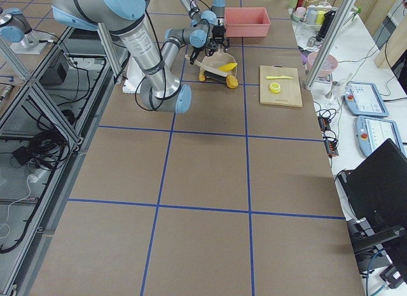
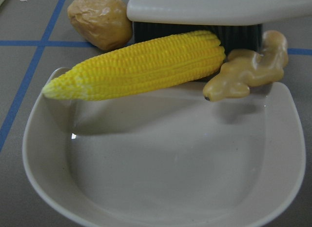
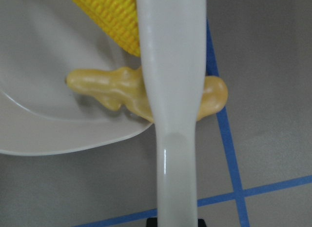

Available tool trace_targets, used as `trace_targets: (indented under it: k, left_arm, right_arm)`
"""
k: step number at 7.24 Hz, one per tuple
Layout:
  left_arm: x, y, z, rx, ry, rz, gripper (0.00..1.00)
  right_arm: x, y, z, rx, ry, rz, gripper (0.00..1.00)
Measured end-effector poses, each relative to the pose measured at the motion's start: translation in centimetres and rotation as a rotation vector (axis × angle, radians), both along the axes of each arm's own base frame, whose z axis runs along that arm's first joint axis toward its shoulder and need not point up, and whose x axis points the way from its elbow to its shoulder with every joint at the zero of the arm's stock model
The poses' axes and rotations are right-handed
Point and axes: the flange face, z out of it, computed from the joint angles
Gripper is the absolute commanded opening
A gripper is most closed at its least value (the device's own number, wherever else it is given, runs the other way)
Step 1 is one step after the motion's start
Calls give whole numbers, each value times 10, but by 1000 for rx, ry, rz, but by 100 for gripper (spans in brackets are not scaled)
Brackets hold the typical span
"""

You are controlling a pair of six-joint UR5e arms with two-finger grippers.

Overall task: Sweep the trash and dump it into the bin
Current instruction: 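Sweep the corn and ginger into the dustpan with the right gripper's brush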

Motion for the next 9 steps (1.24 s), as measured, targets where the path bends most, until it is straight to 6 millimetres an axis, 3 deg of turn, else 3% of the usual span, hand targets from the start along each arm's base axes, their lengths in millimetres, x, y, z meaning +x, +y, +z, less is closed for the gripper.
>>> trace_targets:
  k: [2, 4, 6, 9]
  left_arm:
    - [0, 0, 0, 0, 0, 0, 99]
    - [0, 0, 1, -1, 0, 0, 99]
    - [0, 0, 1, -2, 0, 0, 99]
    - [0, 0, 1, -1, 0, 0, 99]
  right_arm:
    - [-8, -10, -23, 0, -10, 3, 0]
    - [1, -10, -43, -23, -42, -10, 0]
    - [15, -1, -48, -47, -56, -32, 0]
    - [30, -7, -42, -23, -19, -48, 0]
